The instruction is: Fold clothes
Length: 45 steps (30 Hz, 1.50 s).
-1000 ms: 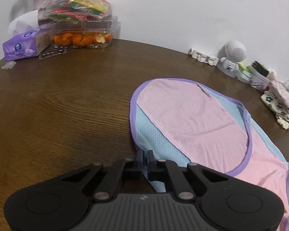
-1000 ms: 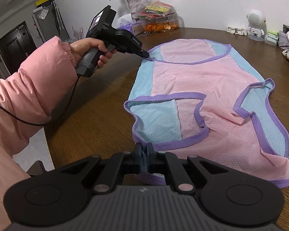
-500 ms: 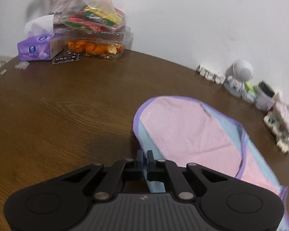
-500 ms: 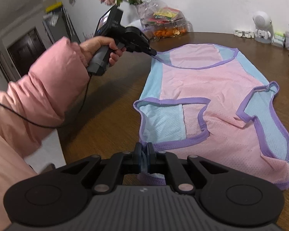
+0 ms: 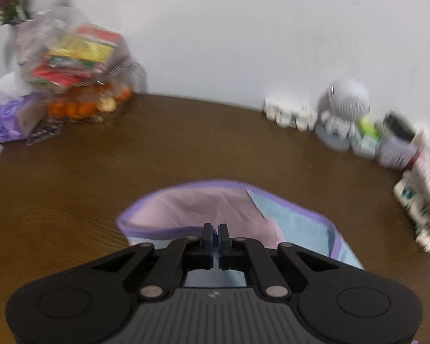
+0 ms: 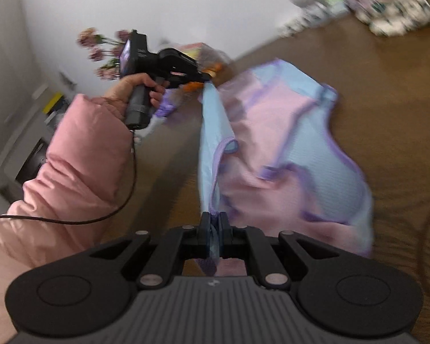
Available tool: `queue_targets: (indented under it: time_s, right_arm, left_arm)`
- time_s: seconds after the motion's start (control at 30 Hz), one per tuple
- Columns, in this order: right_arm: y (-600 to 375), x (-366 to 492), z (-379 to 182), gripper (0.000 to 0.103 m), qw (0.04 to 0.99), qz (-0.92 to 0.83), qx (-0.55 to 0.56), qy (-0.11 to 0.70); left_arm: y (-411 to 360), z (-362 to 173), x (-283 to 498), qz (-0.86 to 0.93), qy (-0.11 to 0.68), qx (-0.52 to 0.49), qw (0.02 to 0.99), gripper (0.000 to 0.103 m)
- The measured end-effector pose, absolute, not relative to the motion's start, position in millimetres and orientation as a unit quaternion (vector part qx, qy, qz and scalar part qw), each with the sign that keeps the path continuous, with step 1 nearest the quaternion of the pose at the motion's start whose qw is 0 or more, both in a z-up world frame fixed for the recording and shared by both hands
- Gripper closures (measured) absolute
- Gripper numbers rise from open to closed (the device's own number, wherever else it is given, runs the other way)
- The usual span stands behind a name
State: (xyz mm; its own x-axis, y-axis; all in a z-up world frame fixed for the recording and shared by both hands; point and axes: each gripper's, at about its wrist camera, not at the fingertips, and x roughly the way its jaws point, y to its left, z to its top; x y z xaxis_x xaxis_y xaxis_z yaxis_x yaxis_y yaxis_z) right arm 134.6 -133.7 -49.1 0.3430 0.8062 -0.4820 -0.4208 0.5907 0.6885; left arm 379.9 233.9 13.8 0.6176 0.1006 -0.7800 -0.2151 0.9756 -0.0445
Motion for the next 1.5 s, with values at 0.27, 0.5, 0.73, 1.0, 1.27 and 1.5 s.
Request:
queue_targets:
  time_s: [0.27, 0.5, 0.73, 1.0, 1.27, 1.5]
  right_arm:
    - [-137, 144, -68, 0.098, 0.769, 0.394, 0.220, 0.452]
    - [-147, 145, -59, 0.086, 0.790, 0.368, 0.216, 0.441]
    - [-144, 145, -30, 0.078, 0.822, 0.371, 0.179, 0.394]
    - [-60, 166, -29, 0.078, 0.799, 0.448, 0.061, 0.396]
    - [-84, 166, -42, 0.088, 0.811, 0.401, 0.036, 0.424]
    - [-83, 174, -33, 0.074, 0.806, 0.430, 0.033, 0.404]
  left_arm:
    - [236, -15, 386, 0.065, 0.440, -0.075, 0.893, 0.085]
    - [269, 21, 355, 0.030, 0.373, -0.101, 0.922, 0.044]
    - [278, 0, 331, -0.012, 0.393, -0.052, 0.918, 0.088]
    - [261, -33, 331, -0.041, 0.395, -0.014, 0.918, 0.086]
    - [285, -29, 332, -0.015, 0.399, 0.050, 0.916, 0.085]
    - [296, -16, 327, -0.036, 0.392, 0.027, 0.919, 0.083]
